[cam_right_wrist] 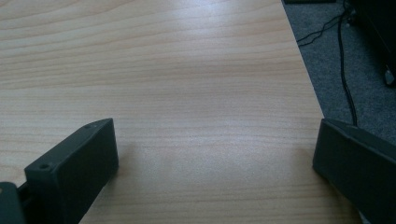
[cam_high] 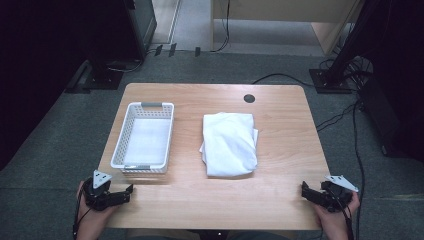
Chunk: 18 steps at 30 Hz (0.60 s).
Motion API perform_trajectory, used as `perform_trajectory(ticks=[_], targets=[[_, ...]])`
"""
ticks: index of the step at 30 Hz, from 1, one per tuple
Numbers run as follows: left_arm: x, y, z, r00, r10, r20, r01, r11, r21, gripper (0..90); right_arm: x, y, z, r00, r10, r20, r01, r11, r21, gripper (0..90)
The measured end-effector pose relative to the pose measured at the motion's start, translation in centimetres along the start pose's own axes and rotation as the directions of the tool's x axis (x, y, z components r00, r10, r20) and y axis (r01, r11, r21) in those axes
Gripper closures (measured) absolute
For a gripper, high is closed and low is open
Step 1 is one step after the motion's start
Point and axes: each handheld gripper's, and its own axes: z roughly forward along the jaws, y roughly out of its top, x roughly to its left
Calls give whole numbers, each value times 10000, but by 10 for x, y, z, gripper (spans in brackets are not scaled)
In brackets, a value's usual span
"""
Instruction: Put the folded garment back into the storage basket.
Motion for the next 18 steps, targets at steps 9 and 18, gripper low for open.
perform_trajectory(ticks=[9,18], targets=[[-1,0,0,10000,-13,-11,13,10000,1,0,2,0,-7,9997,230,56,-227,9987,-447,11],[-1,0,0,10000,-24,-26,24,10000,0,0,13,10,-18,9994,107,325,-78,9960,-891,11]])
